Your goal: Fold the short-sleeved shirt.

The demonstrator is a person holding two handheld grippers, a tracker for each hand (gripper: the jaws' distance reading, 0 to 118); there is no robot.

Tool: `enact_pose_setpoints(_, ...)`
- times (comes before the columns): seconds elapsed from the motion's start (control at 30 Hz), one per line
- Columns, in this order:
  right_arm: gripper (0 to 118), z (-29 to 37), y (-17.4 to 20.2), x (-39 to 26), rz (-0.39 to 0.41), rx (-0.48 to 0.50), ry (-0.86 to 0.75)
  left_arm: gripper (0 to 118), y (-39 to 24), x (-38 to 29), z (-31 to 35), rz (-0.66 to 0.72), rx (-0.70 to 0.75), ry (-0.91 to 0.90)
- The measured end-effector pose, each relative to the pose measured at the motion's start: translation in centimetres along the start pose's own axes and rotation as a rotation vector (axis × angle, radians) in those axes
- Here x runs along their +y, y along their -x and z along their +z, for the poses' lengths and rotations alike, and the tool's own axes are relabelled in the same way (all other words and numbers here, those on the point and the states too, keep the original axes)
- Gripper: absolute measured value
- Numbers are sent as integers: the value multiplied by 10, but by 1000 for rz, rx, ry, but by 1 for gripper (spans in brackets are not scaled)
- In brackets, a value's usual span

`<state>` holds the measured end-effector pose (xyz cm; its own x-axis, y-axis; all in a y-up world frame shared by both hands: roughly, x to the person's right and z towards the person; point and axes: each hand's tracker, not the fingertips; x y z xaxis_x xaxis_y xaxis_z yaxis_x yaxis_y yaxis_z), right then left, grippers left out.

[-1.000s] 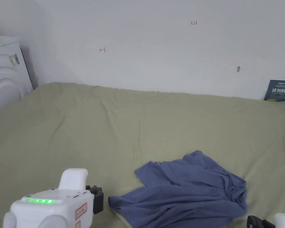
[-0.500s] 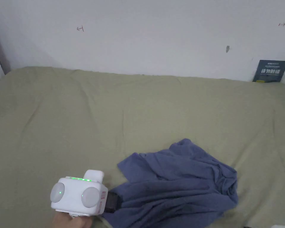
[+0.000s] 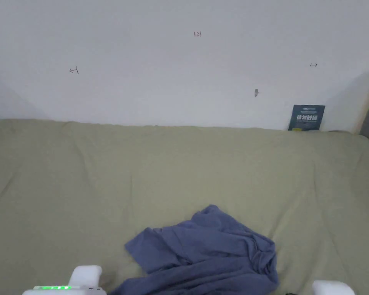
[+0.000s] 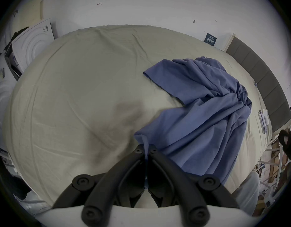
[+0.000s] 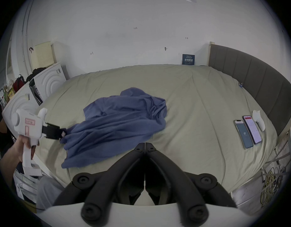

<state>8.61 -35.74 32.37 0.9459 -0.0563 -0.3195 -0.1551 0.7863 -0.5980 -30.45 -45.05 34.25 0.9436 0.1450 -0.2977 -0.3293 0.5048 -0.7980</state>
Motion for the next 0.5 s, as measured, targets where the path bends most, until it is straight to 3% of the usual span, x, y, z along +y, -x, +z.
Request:
enact_pose_setpoints(0.13, 0, -54, -5, 60, 58, 9, 7, 0, -1, -1, -8, -33, 10, 16)
enact_pose_setpoints(0.27, 0, -144, -2, 130, 224, 24, 68, 0, 1, -3, -7, -59, -4, 5)
enact_pose_setpoints(0.37, 2, -215, 0, 170, 248, 27, 124, 0, 6, -1, -9, -68, -18, 7)
enact_pose_setpoints(0.4, 19, -235, 1, 180, 253, 43, 138, 0, 7, -1, -10, -65, -23, 6)
enact_pose_setpoints(0.43, 19, -254, 4, 189, 257, 50, 143, 0, 8, -1, -10, -58, -33, 8)
enact_pose_setpoints(0.47, 30, -272, 8, 195, 278, 47, 172, 0, 10, 0, -10, -54, -39, 9)
enact_pose_setpoints(0.5, 57, -290, 11, 197, 284, 52, 215, 0, 11, 0, -11, -53, -45, 11)
